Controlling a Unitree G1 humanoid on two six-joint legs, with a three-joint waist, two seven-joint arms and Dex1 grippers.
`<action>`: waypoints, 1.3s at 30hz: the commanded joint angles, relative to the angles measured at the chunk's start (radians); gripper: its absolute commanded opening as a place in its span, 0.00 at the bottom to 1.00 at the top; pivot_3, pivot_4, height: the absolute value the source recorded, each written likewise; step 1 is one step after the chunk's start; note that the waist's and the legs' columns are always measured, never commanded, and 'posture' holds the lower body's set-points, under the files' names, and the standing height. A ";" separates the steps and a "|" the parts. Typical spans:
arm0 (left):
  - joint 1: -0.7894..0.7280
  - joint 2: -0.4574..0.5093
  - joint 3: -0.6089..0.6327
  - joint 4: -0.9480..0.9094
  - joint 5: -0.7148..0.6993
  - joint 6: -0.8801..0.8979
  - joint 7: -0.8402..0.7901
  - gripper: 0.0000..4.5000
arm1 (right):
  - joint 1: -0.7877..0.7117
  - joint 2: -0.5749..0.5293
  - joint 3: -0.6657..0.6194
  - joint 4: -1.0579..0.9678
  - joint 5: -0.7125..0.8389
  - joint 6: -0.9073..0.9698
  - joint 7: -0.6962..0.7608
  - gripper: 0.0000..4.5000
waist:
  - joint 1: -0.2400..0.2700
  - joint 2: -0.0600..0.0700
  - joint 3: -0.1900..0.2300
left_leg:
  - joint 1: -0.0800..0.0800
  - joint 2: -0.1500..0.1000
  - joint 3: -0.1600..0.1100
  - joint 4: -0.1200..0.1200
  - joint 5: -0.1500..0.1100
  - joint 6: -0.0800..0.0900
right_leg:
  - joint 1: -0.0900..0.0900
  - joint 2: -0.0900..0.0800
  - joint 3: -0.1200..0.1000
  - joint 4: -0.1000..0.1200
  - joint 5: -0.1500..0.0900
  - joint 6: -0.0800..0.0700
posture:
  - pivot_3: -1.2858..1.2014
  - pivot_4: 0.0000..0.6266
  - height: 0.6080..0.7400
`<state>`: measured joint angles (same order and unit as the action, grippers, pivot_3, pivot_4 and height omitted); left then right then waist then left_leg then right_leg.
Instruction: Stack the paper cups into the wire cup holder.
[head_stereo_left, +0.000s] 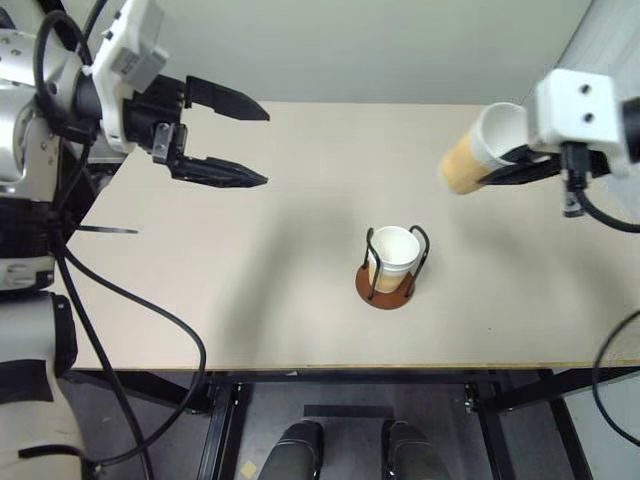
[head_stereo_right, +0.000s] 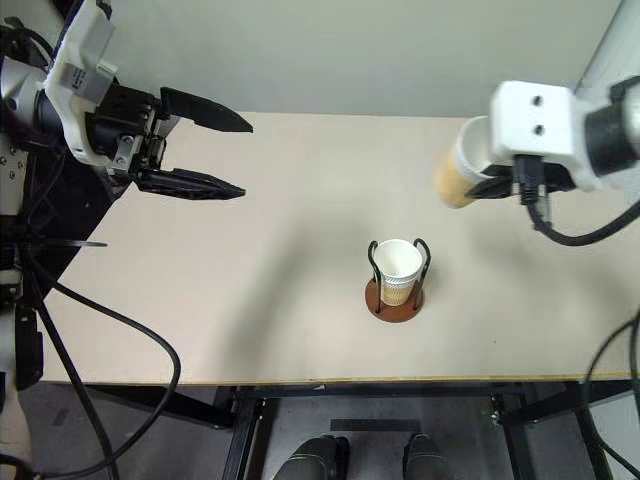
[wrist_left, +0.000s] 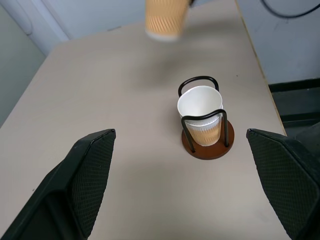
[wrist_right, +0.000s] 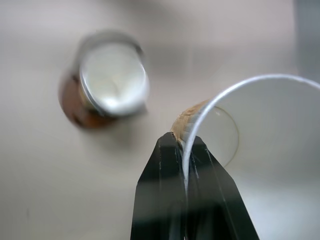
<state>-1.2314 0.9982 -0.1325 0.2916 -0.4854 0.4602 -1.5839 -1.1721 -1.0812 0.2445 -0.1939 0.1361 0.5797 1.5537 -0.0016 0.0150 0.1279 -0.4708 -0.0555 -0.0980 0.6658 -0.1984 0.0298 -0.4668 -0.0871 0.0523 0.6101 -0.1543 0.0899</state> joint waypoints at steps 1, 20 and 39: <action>-0.006 -0.002 0.039 -0.021 0.003 0.004 -0.023 1.00 | -0.019 0.024 0.029 -0.036 0.010 0.004 0.026 0.01 | 0.003 0.000 0.000 | 0.000 0.000 0.000 0.000 0.001 -0.002 | 0.000 0.000 -0.001 0.000 -0.001 -0.001 | 0.52 0.24 1.00; -0.003 -0.018 0.038 -0.028 0.014 -0.001 -0.030 1.00 | 0.036 0.109 0.138 -0.069 -0.061 -0.111 0.052 0.01 | -0.001 0.000 0.000 | -0.001 0.000 0.001 0.000 0.005 -0.008 | -0.001 -0.001 -0.001 0.001 -0.002 -0.002 | 0.52 0.24 1.00; 0.003 -0.016 0.039 -0.035 0.018 -0.004 -0.031 1.00 | 0.061 0.173 0.196 0.008 -0.179 -0.267 0.047 0.01 | -0.002 0.000 0.000 | 0.000 0.000 0.001 0.000 0.006 -0.006 | -0.001 -0.001 -0.002 0.002 0.001 -0.005 | 0.52 0.24 1.00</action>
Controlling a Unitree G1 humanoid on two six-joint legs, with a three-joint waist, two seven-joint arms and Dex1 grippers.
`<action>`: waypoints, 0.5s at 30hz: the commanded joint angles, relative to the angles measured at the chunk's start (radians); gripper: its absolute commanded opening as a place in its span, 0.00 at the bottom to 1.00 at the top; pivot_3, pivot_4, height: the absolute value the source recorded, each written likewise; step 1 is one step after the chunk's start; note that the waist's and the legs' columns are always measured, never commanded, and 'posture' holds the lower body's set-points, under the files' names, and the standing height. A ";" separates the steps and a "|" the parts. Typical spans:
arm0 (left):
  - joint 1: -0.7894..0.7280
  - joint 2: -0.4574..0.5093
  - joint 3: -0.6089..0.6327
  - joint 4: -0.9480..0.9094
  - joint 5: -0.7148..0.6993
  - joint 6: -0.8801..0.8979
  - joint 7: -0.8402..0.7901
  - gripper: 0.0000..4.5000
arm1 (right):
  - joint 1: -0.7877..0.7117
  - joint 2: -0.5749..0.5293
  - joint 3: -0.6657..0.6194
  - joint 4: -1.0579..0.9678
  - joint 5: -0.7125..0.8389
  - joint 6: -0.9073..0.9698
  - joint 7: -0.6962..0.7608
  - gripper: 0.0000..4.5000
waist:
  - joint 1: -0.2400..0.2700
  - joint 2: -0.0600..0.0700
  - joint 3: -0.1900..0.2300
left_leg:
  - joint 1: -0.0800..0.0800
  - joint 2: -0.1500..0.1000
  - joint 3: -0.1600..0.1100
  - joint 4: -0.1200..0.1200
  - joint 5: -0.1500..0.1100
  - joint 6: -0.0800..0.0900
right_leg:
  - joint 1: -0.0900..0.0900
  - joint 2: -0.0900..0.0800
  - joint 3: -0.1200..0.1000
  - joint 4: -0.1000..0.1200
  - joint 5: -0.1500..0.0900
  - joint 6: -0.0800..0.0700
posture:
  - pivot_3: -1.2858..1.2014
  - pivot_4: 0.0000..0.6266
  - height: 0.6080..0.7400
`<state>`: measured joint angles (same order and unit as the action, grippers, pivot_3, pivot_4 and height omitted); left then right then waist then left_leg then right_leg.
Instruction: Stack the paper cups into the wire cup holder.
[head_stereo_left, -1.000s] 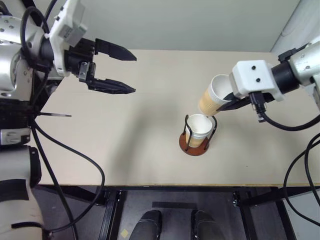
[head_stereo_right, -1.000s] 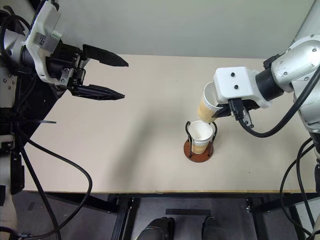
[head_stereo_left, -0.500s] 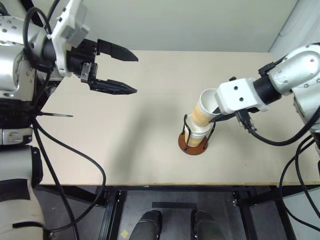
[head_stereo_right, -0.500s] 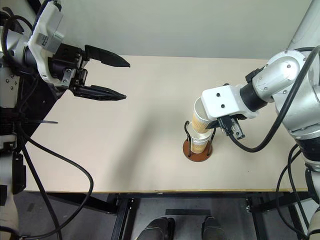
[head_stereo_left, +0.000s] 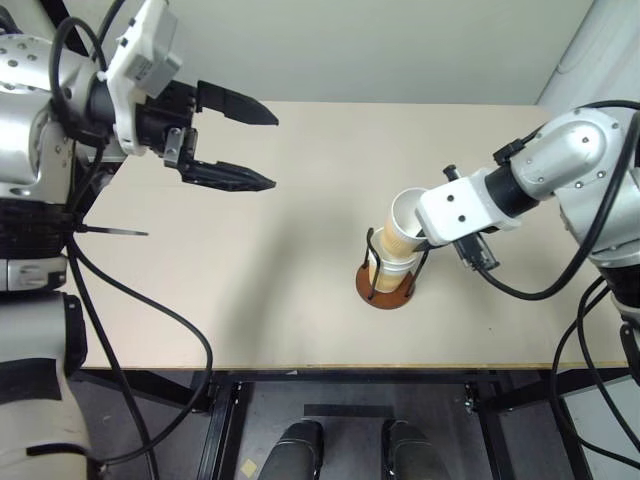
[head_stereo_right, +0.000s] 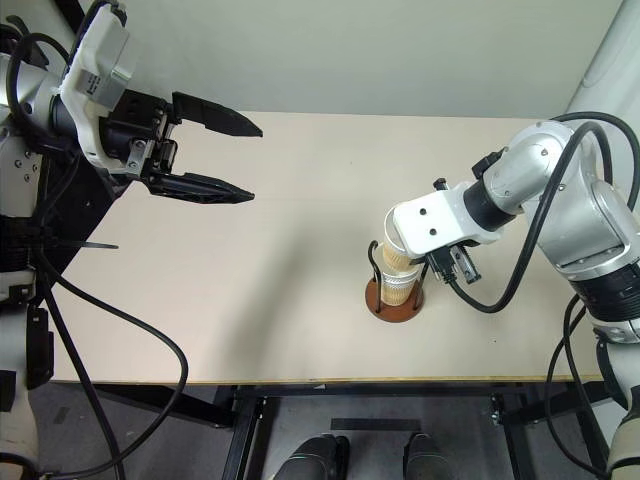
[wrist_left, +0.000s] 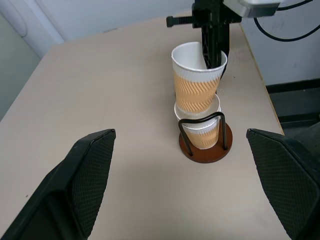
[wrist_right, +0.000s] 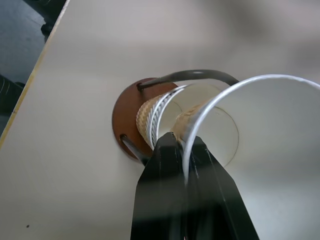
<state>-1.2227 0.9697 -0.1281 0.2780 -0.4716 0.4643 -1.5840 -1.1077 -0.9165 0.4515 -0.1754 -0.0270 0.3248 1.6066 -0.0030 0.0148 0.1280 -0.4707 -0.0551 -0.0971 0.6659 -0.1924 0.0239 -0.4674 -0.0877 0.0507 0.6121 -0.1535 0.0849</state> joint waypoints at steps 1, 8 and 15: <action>-0.005 0.013 0.034 -0.021 0.005 -0.009 -0.030 1.00 | -0.003 0.015 -0.014 -0.010 -0.019 -0.012 -0.013 0.01 | 0.000 0.000 0.000 | 0.000 0.000 0.000 0.000 0.000 0.000 | 0.000 0.000 0.000 0.000 0.000 0.000 | 0.52 0.24 1.00; -0.002 0.011 0.035 -0.015 0.014 -0.016 -0.030 1.00 | -0.016 0.059 -0.043 -0.028 0.025 0.086 -0.011 0.43 | -0.001 0.000 0.000 | 0.000 0.000 0.000 0.000 0.001 -0.001 | 0.000 0.000 0.000 0.000 0.000 0.000 | 0.52 0.24 1.00; 0.003 0.000 0.081 0.010 0.016 0.013 0.045 1.00 | -0.046 0.115 -0.217 -0.025 0.208 0.443 -0.105 0.76 | -0.002 0.000 0.000 | 0.000 0.000 0.001 0.000 0.002 -0.003 | 0.000 0.000 0.000 0.000 0.000 -0.001 | 0.52 0.24 1.00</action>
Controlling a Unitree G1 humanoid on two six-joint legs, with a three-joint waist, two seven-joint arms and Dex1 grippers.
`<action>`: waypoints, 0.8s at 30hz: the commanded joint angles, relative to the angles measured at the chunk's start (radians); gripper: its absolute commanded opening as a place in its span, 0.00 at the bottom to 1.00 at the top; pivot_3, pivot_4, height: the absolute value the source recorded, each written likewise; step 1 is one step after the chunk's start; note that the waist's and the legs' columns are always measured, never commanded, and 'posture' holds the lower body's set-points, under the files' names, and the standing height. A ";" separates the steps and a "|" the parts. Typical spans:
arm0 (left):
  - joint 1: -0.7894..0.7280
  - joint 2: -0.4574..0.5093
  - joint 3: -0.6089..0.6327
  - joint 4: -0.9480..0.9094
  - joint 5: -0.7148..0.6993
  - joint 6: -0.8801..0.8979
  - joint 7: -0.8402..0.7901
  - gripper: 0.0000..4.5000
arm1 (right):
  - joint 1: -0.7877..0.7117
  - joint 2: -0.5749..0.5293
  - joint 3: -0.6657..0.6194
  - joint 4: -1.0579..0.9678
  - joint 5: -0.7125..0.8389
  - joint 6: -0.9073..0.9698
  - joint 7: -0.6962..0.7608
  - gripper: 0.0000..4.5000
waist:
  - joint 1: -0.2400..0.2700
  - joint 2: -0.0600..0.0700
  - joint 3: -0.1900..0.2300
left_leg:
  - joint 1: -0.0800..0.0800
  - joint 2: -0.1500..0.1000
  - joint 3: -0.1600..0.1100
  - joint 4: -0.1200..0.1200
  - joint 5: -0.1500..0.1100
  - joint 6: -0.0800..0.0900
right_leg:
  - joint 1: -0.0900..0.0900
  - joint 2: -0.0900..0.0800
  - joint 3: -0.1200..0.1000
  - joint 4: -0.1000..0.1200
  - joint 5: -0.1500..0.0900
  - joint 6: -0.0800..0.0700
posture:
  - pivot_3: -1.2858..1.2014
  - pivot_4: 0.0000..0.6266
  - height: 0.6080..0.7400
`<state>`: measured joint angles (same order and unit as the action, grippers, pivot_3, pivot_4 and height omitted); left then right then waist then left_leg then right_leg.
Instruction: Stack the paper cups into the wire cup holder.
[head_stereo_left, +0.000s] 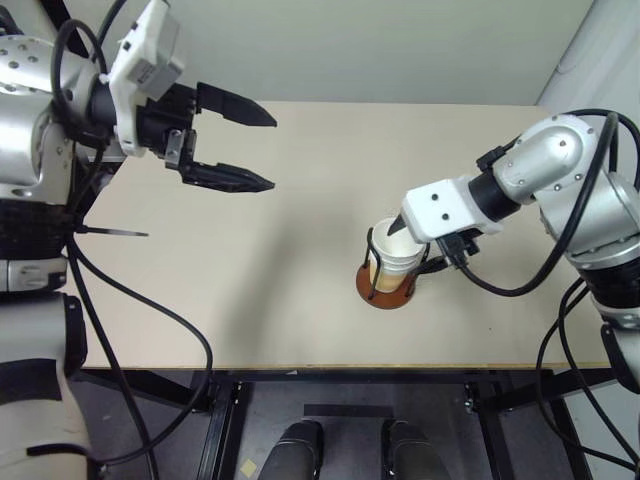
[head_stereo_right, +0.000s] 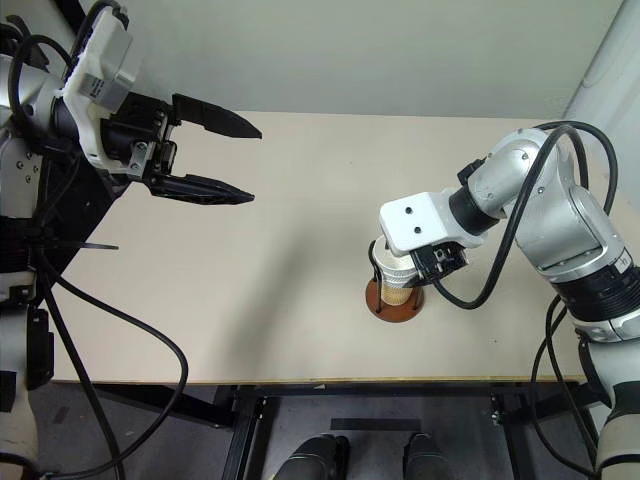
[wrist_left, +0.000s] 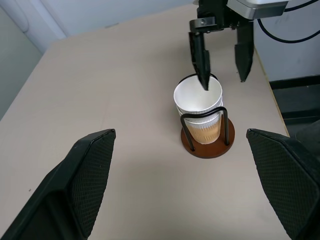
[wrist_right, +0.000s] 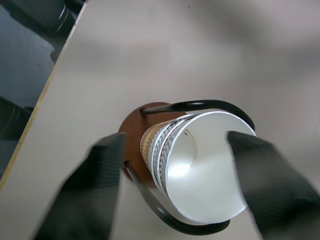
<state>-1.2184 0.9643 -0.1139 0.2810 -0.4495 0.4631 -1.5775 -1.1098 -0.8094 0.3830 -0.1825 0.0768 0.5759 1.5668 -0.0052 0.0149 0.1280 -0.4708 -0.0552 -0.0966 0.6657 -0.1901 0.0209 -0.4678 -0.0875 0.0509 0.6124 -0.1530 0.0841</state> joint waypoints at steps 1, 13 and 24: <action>0.002 0.003 0.081 0.010 -0.007 0.019 0.056 1.00 | -0.044 0.008 -0.176 -0.017 0.126 0.244 -0.087 0.76 | 0.001 0.000 0.000 | 0.000 0.000 0.000 0.000 0.000 0.000 | 0.000 0.000 0.000 0.000 0.000 0.000 | 0.52 0.24 1.00; 0.164 -0.010 0.407 0.214 0.012 0.024 0.521 1.00 | 0.161 -0.113 -0.631 0.259 0.224 0.454 -0.469 0.76 | 0.007 0.000 0.000 | 0.003 0.000 0.000 -0.002 0.002 -0.002 | 0.002 0.000 0.000 0.001 0.000 0.000 | 0.52 0.24 1.00; 0.261 0.002 0.399 0.213 0.060 0.001 0.599 1.00 | 0.271 -0.121 -0.589 0.330 0.192 0.310 -0.621 0.76 | 0.005 0.000 0.000 | 0.004 -0.001 0.001 -0.002 0.004 0.007 | 0.001 0.001 0.002 0.002 0.009 0.005 | 0.52 0.24 1.00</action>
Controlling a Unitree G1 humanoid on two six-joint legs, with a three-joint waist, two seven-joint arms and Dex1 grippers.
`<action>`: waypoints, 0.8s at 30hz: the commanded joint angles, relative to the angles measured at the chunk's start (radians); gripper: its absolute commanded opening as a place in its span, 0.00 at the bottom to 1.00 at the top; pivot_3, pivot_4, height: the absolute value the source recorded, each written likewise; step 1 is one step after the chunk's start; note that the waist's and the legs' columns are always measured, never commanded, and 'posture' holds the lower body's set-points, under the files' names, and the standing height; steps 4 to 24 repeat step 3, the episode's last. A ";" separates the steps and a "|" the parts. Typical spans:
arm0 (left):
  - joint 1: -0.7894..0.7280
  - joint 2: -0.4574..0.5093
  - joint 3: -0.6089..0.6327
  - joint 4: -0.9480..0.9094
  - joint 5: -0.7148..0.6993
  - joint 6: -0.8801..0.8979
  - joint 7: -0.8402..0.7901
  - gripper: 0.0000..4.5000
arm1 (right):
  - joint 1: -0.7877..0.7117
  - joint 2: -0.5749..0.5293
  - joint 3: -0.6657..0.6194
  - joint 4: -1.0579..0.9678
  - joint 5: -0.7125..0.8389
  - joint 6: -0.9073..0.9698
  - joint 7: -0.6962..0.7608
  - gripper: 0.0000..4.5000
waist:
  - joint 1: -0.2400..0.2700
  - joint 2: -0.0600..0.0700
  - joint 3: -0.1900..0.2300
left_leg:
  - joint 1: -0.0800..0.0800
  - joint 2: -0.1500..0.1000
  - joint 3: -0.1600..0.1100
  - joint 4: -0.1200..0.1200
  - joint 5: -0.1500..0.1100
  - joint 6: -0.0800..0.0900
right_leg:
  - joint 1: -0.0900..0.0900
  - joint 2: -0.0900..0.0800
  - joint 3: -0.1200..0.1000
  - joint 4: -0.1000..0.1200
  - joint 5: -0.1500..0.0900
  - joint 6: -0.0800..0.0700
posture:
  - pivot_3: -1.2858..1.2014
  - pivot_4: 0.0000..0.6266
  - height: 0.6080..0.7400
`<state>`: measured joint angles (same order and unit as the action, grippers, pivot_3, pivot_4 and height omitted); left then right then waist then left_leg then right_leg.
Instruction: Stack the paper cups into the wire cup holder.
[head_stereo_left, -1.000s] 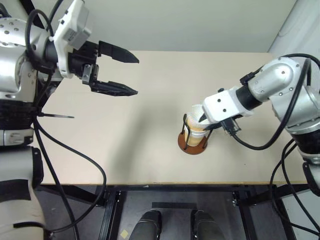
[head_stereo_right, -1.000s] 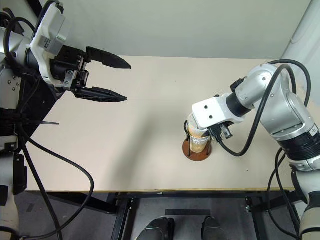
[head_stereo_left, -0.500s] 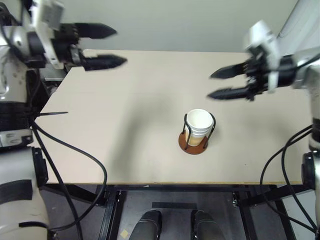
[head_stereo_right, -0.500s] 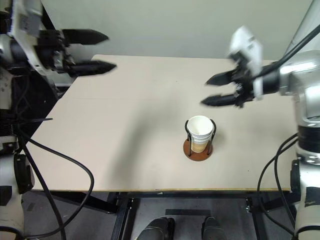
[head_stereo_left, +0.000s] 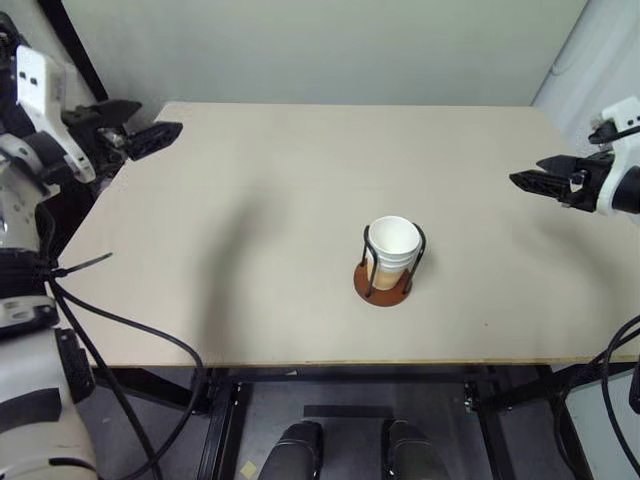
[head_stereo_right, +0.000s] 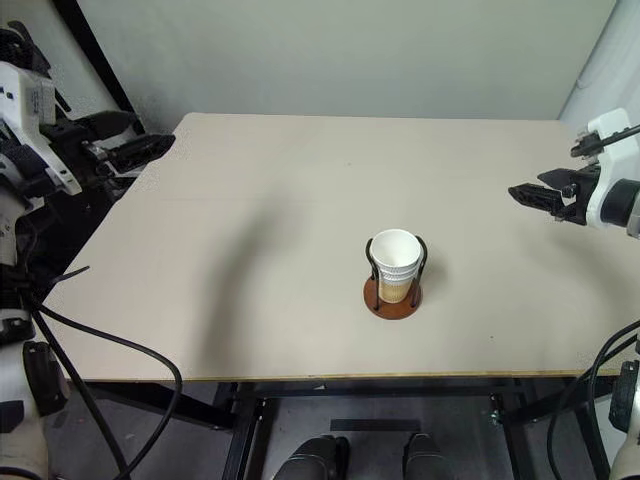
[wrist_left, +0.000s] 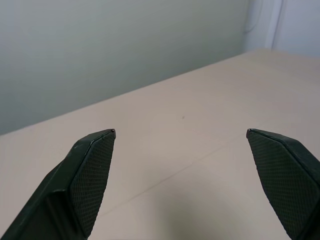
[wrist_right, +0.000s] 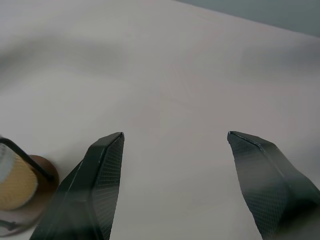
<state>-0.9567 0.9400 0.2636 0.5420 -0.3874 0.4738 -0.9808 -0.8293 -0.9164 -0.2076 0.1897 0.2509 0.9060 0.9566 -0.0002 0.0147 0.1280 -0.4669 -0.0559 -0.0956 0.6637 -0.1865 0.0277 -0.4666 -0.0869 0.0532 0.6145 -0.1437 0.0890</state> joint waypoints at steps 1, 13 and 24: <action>0.002 0.025 0.020 -0.051 -0.003 -0.007 0.003 1.00 | -0.014 -0.014 -0.001 -0.038 0.021 -0.025 -0.015 0.76 | 0.000 0.000 0.000 | 0.000 0.000 0.000 0.000 0.001 0.000 | 0.000 0.000 0.000 0.000 0.001 -0.001 | 0.52 0.24 1.00; -0.004 0.022 0.018 -0.048 -0.003 -0.004 0.009 1.00 | -0.019 -0.019 -0.007 -0.025 0.018 -0.040 -0.031 0.76 | 0.000 0.000 0.000 | 0.000 0.000 0.000 0.000 0.002 0.000 | 0.000 0.000 0.000 0.000 0.003 -0.002 | 0.52 0.24 1.00; -0.004 0.022 0.018 -0.048 -0.003 -0.004 0.009 1.00 | -0.019 -0.019 -0.007 -0.025 0.018 -0.040 -0.031 0.76 | 0.000 0.000 0.000 | 0.000 0.000 0.000 0.000 0.002 0.000 | 0.000 0.000 0.000 0.000 0.003 -0.002 | 0.52 0.24 1.00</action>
